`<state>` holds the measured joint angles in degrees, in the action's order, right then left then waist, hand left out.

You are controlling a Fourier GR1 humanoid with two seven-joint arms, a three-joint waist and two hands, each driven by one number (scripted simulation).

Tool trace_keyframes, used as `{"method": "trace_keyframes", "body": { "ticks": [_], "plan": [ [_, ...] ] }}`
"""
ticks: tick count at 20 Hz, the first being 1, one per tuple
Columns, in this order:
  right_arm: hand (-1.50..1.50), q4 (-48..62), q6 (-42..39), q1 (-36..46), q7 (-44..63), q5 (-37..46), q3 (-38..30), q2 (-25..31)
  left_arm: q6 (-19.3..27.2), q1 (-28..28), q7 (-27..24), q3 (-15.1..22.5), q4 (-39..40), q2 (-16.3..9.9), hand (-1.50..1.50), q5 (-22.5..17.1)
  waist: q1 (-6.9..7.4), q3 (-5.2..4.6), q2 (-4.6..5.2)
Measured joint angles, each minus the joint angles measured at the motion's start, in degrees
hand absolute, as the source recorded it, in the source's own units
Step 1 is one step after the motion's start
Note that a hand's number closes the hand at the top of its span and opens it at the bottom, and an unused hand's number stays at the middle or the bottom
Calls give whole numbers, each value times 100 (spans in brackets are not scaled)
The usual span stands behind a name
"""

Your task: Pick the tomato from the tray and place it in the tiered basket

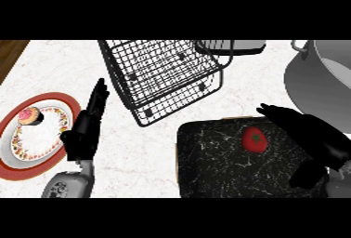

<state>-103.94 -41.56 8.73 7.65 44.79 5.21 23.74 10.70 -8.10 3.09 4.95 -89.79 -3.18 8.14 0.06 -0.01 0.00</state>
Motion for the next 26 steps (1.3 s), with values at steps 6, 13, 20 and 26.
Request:
{"method": "trace_keyframes", "body": {
  "ticks": [6,13,20,26],
  "plan": [
    [-150,251,18,77,-85,278,55,-197,-48,15,8,-35,-36,47,0,58,0,0,-1],
    [-150,658,203,168,-219,586,90,-446,-102,49,-129,-72,62,118,0,90,0,0,-1],
    [-150,881,435,119,-352,860,184,-686,-168,-1,-73,-160,42,106,0,77,-2,1,-1],
    [-150,956,485,64,-378,900,168,-896,-105,26,-38,-93,18,174,0,175,-5,0,-2]
  ]
}}
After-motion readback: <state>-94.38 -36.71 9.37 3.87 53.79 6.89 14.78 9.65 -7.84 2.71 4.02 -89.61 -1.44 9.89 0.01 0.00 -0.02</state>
